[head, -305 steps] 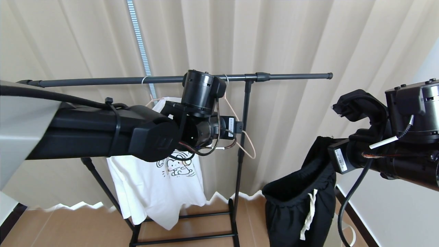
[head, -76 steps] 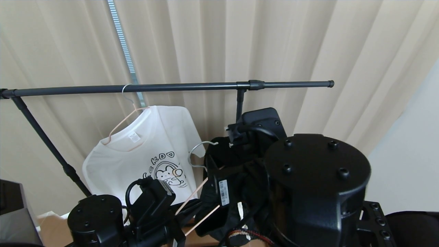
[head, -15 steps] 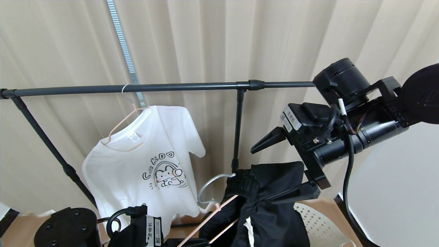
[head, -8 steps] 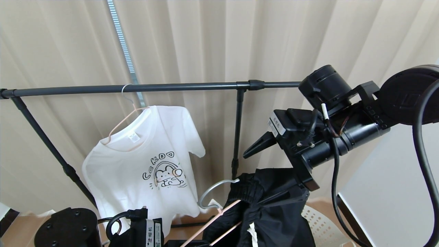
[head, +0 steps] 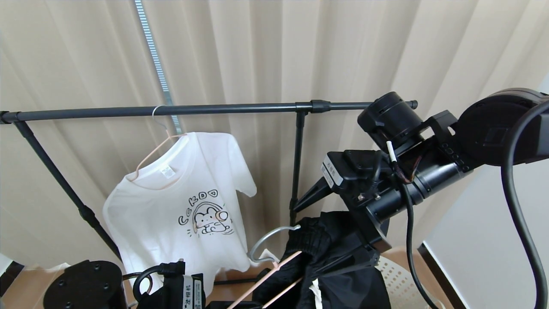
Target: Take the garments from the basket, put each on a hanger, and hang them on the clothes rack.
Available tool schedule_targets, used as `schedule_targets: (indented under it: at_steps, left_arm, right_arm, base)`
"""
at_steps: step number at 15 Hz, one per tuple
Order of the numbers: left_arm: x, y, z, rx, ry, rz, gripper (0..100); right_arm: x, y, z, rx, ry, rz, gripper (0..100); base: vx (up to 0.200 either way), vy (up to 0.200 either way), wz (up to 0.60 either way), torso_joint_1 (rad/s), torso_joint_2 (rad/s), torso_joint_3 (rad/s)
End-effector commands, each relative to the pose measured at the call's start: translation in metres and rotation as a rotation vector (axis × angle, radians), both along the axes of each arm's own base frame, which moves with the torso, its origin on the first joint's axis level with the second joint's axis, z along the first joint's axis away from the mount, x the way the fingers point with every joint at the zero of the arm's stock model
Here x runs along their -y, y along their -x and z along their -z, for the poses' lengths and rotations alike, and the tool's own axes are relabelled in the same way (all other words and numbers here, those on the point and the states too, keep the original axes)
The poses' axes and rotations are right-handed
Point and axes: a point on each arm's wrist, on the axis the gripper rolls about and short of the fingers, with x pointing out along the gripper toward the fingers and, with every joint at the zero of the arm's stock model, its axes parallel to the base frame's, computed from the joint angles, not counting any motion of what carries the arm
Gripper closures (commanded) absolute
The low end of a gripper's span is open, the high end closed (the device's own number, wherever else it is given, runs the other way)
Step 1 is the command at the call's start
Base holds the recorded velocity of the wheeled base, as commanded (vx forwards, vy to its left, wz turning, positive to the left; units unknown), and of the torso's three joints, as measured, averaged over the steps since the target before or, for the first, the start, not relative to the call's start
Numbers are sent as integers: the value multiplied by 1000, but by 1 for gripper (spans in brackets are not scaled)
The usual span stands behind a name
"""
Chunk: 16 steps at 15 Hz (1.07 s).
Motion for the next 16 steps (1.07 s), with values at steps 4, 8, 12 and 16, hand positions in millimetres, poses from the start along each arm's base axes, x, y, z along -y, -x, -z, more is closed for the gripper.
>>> schedule_targets:
  at_steps: [4, 8, 12, 16]
  left_arm:
    - [0, -1, 0, -2, -1, -5, 100]
    - [-1, -1, 0, -7, 1, -7, 100]
    - [-1, -1, 1, -19, 3, -11, 100]
    - [-5, -4, -1, -29, 12, -39, 100]
  right_arm:
    - [-2, -2, 5, -11, 11, -2, 0]
    - [-3, -3, 7, -11, 17, 2, 100]
    - [-2, -1, 4, -6, 14, 2, 100]
    - [0, 1, 0, 4, 7, 2, 100]
  base:
    - [0, 0, 0, 0, 0, 0]
    - [0, 0, 0, 0, 0, 0]
    - [0, 0, 0, 0, 0, 0]
    - [0, 0, 0, 0, 0, 0]
